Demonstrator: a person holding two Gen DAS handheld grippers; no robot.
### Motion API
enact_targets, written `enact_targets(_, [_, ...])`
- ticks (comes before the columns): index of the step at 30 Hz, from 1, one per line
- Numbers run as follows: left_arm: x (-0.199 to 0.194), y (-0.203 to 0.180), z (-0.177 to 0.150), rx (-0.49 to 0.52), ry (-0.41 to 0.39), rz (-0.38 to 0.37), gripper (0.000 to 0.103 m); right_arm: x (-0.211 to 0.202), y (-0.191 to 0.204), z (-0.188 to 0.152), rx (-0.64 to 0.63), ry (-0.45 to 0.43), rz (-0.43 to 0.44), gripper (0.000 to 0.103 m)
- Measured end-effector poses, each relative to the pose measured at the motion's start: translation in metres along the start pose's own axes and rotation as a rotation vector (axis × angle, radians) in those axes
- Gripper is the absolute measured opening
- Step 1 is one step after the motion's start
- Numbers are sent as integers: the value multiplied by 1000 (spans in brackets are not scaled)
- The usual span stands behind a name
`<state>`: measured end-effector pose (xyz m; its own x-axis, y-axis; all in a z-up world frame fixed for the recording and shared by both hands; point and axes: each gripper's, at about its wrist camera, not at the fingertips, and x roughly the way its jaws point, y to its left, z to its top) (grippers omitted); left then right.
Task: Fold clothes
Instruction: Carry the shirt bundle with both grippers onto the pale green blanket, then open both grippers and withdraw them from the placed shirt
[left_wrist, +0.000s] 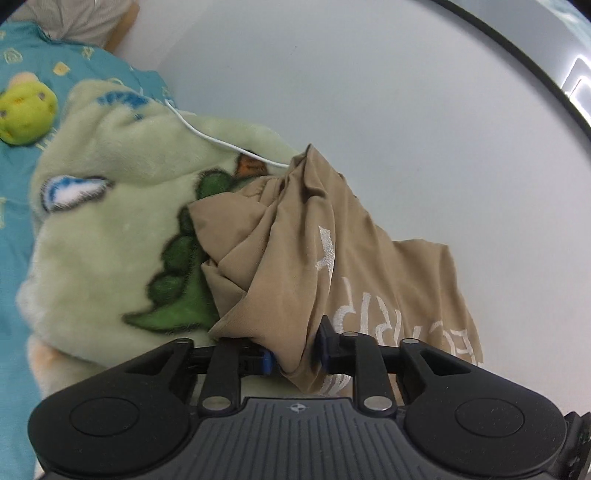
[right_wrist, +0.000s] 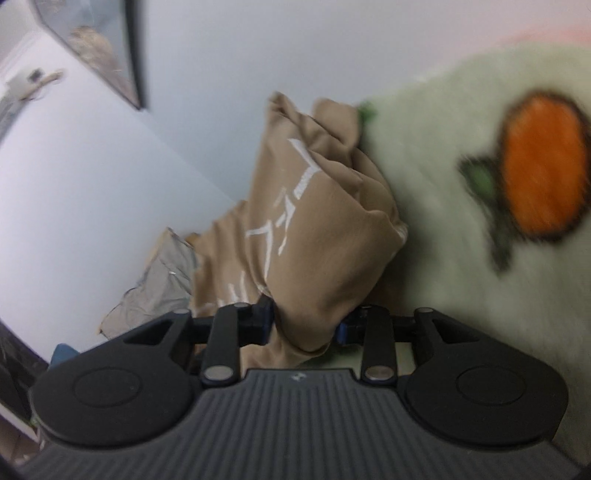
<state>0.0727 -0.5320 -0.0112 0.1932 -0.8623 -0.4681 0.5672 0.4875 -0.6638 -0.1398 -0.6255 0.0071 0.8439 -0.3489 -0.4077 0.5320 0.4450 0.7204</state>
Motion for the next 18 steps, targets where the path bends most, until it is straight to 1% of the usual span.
enact_targets(1, [-4,-3,6,26,1,29,54,0,0,3,28,24,-9,38])
enact_targets(3, [-17,-11,14,70,-7,73,70,-8,7,7,39,55,-36,38])
enact_targets(5, [-42,-24,16,100,-38,84,78,-19,16,8,19,71,-87,38])
enact_targets(6, [-54,-30,17,115,-53,90,86,-25,19,8,19,81,-107,38])
enact_targets(7, [-67,-37,18,129,-68,96,91,-32,21,8,19,91,-125,38])
enact_targets(8, [-80,-44,16,150,-85,102,93,-40,24,8,23,99,-127,38])
enact_targets(10, [-110,-59,10,200,-119,114,102,-60,35,8,-4,96,-112,38])
enact_targets(11, [-125,-67,7,225,-136,119,103,-70,40,8,-18,94,-104,38])
enact_targets(14, [-169,-90,-3,299,-187,137,103,-106,67,8,-116,34,-85,38])
enact_targets(15, [-184,-98,-6,324,-204,143,103,-117,76,8,-156,7,-71,41])
enact_targets(16, [-199,-105,-9,349,-221,149,103,-129,86,8,-195,-21,-57,58])
enact_targets(17, [-214,-113,-13,374,-238,154,103,-141,95,8,-234,-48,-42,70])
enact_targets(18, [-229,-121,-16,399,-255,160,103,-152,104,8,-273,-76,-28,91])
